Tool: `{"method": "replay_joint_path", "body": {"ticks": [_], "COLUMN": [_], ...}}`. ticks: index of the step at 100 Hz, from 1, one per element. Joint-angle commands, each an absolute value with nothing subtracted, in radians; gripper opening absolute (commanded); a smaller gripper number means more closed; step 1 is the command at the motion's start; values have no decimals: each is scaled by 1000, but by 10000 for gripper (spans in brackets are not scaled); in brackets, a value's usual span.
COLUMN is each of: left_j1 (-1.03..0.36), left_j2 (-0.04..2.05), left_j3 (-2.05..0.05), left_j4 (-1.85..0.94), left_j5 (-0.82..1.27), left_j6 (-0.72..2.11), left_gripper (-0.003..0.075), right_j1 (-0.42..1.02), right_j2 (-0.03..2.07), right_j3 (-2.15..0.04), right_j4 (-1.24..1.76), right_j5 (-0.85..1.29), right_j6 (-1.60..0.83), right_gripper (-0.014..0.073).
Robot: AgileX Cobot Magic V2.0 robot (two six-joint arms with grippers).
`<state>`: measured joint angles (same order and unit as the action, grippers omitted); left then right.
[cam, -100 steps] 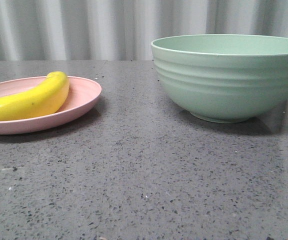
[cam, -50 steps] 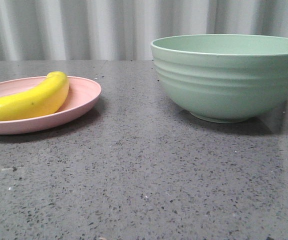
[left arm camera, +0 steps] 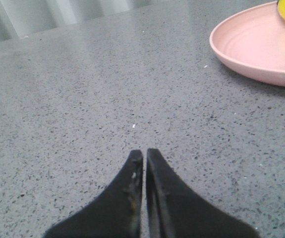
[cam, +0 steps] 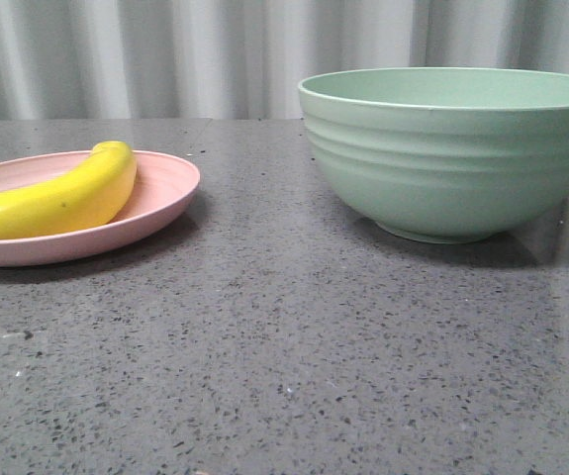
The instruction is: Transfer banana from pink plate to green bowl
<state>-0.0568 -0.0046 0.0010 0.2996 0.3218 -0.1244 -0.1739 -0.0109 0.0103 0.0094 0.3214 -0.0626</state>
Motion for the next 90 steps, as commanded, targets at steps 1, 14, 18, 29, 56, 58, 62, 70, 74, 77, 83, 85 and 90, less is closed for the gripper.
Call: {"method": "replay_joint_path", "body": {"ticks": [1,14,18,29,56,58,62,70,74,77,83,85,90], "left_j1": [-55,-55,-55,-55,-55,-55,-55,-55,-55,-55,-55,-55,-55], "left_j2": [-32,-32,-32,-32,-32,-32,-32,-32,-32,-32,-32,-32,-32], "left_j3": [10,10,10,10,10,10,10,10,10,10,10,10,10], "left_j4": [324,286,261,246,246,246,246,246,246,246,246,246,246], "left_j5": [248,190,163,112,52,48,45,41,37,34,31,31,31], "left_j6": [-125,-125,-125,-125,-125,-125,-125,-125,-125,-125,-125,-125,-125], "left_gripper": [-20,-20,-20,-20,-20,-20,-20,-20,-20,-20,-20,-20,-20], "right_j1": [-177,-177,-177,-177,-177,-177,-177,-177,-177,-177,-177,-177,-177], "right_j2": [-34,-34,-34,-34,-34,-34,-34,-34,-34,-34,-34,-34,-34], "right_j3": [31,31,31,31,31,31,31,31,31,31,31,31,31], "right_j4": [9,14,14,15,33,35,37,37,37,37,37,37,37], "right_j5": [235,152,133,113,113,113,113,109,105,97,86,84,79], "right_j6": [-71,-71,-71,-69,-60,-60,-60,-60,-60,-60,-60,-60,-60], "right_gripper": [-65,-65,-65,-65,-65,-65,-65,-65,-65,-65,-65,-65,-65]}}
